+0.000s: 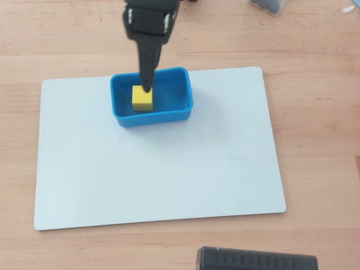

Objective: Pick up yellow cube and drop it in the blue rectangular bin

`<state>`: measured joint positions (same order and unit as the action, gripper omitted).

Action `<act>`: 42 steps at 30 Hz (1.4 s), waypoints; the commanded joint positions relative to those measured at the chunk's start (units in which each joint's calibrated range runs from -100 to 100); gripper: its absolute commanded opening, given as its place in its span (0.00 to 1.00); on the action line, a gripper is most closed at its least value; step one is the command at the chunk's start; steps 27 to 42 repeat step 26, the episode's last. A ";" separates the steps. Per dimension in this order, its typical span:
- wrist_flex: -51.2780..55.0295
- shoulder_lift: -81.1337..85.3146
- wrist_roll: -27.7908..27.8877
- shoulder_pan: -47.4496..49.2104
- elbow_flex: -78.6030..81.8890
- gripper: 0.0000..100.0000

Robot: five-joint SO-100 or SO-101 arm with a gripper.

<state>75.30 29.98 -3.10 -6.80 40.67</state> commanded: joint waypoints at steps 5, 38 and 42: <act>-3.63 22.09 0.73 5.51 9.78 0.07; -20.80 55.25 2.64 9.54 50.78 0.00; -20.80 55.25 2.64 9.54 50.78 0.00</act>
